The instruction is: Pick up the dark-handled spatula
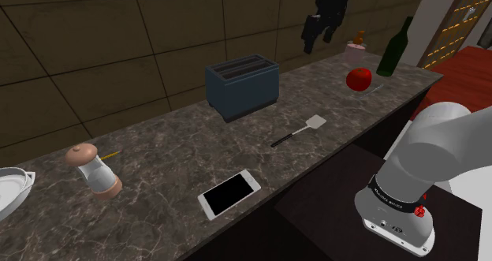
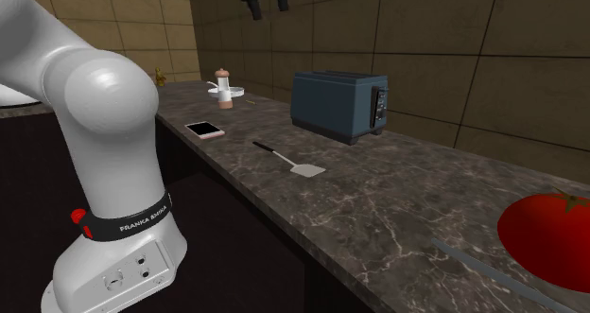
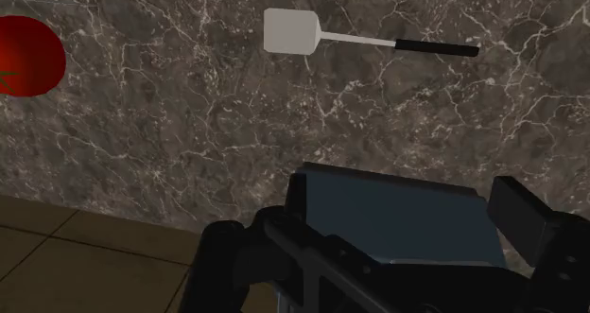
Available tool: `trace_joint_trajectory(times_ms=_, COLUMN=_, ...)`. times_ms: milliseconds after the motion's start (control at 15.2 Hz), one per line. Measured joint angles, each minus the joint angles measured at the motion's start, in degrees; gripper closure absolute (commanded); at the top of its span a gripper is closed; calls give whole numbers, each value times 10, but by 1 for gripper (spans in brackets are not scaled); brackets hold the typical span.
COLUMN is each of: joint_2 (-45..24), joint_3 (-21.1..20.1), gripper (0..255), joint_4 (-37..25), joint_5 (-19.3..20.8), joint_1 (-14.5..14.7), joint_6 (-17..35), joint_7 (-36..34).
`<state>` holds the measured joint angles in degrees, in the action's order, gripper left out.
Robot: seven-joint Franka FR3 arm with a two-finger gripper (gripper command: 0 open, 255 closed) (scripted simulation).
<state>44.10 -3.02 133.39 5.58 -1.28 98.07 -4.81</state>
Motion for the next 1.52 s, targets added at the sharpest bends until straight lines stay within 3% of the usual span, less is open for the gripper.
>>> trace_joint_trajectory(times_ms=198, joint_2=4, joint_3=15, gripper=0, joint_4=24, joint_5=3, joint_1=13, joint_6=19, joint_7=38)
trace_joint_trajectory(times_ms=924, joint_2=-16, joint_3=162, gripper=0, joint_4=200, joint_5=45, joint_1=118, joint_6=198, joint_7=404)
trace_joint_trajectory(times_ms=1518, joint_2=-141, joint_3=308, gripper=0, joint_4=276, joint_5=83, joint_1=209, joint_6=364, joint_7=731)
